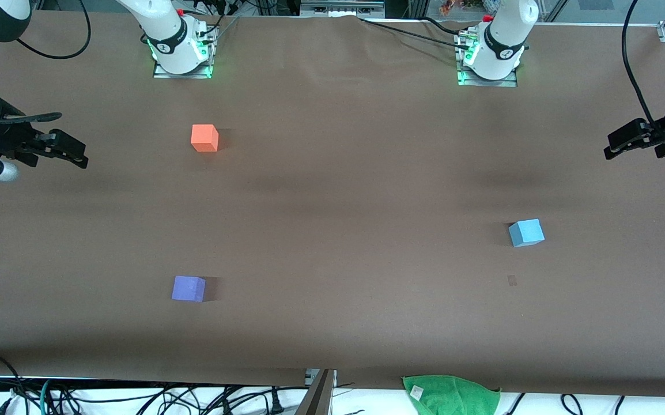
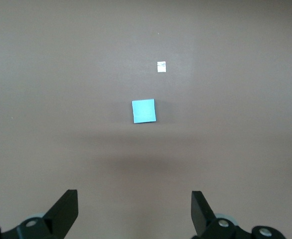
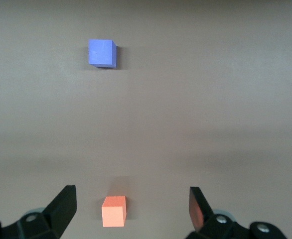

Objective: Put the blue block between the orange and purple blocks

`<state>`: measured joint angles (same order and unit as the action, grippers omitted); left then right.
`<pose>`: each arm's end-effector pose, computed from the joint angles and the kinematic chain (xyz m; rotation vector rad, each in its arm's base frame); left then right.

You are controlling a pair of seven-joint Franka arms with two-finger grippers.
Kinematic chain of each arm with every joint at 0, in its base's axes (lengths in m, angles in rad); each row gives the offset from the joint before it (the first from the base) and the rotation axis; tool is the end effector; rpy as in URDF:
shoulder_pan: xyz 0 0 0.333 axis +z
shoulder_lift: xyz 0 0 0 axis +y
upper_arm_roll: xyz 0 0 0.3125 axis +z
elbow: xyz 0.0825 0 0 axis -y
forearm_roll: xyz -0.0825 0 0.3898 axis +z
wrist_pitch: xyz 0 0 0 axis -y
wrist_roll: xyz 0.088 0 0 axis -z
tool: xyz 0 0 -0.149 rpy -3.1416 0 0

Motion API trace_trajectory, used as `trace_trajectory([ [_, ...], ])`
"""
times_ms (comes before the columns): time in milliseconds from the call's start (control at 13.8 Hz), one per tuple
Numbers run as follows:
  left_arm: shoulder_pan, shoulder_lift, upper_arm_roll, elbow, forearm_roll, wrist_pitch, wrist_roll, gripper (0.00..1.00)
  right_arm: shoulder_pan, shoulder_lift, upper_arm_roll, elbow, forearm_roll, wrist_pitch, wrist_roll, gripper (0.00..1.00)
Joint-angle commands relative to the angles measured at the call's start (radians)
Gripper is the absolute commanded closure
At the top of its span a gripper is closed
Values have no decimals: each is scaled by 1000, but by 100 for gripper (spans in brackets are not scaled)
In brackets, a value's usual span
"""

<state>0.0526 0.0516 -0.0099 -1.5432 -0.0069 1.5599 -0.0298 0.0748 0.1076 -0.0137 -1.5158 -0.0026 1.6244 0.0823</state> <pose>0.5724 0.0235 0.5620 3.1314 0.1136 -0.0546 0.5962 0.0365 0.5478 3.1374 -0.0329 0.0020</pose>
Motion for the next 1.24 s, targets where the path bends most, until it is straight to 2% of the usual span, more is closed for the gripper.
trace_trajectory([
  [0,10,2,-4,14,12,26,-4,0,-9,9,4,25,12,-9,5,0],
  [872,-2,17,-5,15,10,32,-5,0,-9,9,3,25,12,-12,5,0],
  [1162,-2,17,-5,15,10,-27,-7,0,-9,9,3,25,12,-12,5,0],
])
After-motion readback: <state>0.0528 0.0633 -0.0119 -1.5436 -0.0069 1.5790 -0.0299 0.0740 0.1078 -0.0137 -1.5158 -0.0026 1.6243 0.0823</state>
